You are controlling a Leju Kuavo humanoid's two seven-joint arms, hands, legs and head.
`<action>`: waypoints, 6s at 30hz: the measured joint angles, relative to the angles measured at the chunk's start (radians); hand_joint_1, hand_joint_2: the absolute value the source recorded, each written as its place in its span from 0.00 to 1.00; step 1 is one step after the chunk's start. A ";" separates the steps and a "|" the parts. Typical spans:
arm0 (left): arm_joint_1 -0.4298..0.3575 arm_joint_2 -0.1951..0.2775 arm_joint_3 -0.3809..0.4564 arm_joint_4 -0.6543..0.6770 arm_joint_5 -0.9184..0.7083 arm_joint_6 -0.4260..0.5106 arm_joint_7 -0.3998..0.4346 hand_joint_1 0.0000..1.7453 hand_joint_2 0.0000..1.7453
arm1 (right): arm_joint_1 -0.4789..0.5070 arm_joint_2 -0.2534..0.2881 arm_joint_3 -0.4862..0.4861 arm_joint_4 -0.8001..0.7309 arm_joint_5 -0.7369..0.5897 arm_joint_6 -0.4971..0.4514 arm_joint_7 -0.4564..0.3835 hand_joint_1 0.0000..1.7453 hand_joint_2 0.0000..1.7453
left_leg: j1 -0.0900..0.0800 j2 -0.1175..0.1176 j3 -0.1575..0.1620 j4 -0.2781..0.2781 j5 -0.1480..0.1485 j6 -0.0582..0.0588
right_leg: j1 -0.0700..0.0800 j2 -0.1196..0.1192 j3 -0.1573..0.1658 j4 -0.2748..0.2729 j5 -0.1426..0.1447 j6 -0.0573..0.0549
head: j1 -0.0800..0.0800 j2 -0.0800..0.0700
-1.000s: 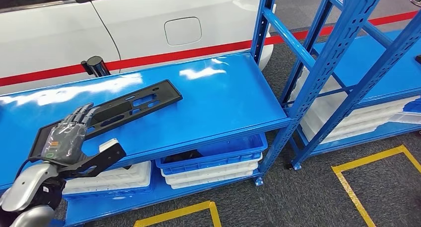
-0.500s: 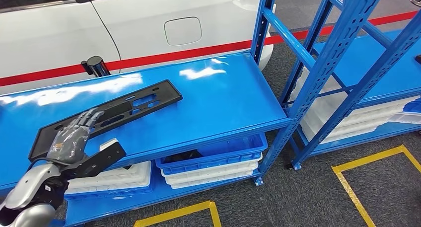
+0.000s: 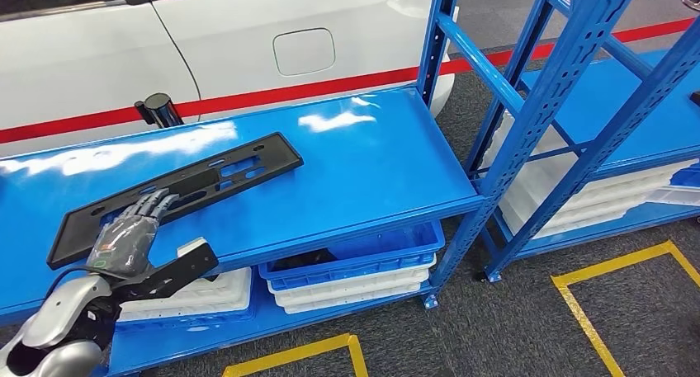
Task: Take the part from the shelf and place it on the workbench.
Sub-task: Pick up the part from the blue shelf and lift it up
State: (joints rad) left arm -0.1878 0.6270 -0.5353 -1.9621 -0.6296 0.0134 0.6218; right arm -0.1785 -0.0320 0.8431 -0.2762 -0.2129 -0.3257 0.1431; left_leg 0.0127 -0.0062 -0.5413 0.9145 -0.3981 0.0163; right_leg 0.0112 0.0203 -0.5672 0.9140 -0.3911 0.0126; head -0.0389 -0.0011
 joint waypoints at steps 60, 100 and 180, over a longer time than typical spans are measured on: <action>0.118 -0.053 0.148 0.262 -0.418 0.309 -0.010 0.00 1.00 | 0.006 0.012 0.000 0.000 0.012 -0.012 0.018 0.00 0.00 | 0.000 0.000 0.000 0.000 0.000 0.000 | 0.000 0.000 0.000 0.000 0.000 0.000 | 0.000 0.000; 0.072 -0.060 0.207 0.349 -0.366 0.311 -0.045 1.00 1.00 | 0.005 0.016 0.006 0.000 0.019 -0.008 0.021 0.00 0.00 | 0.000 0.000 0.000 0.000 0.000 0.000 | 0.000 0.000 0.001 0.000 0.000 0.000 | 0.000 0.000; 0.097 -0.216 0.340 -0.112 0.176 0.682 -0.440 1.00 1.00 | 0.023 0.018 0.006 0.000 -0.007 -0.042 -0.002 0.00 0.00 | 0.001 0.011 0.006 -0.007 0.013 0.029 | -0.021 -0.004 -0.111 0.314 -0.178 0.035 | 0.004 0.000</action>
State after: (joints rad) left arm -0.0906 0.4111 -0.1953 -2.0746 -0.4534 0.6950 0.1817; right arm -0.1552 -0.0138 0.8495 -0.2762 -0.2194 -0.3678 0.1409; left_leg 0.0134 0.0044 -0.5354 0.9076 -0.3848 0.0453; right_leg -0.0096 0.0162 -0.6784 1.2282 -0.5686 0.0480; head -0.0346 -0.0011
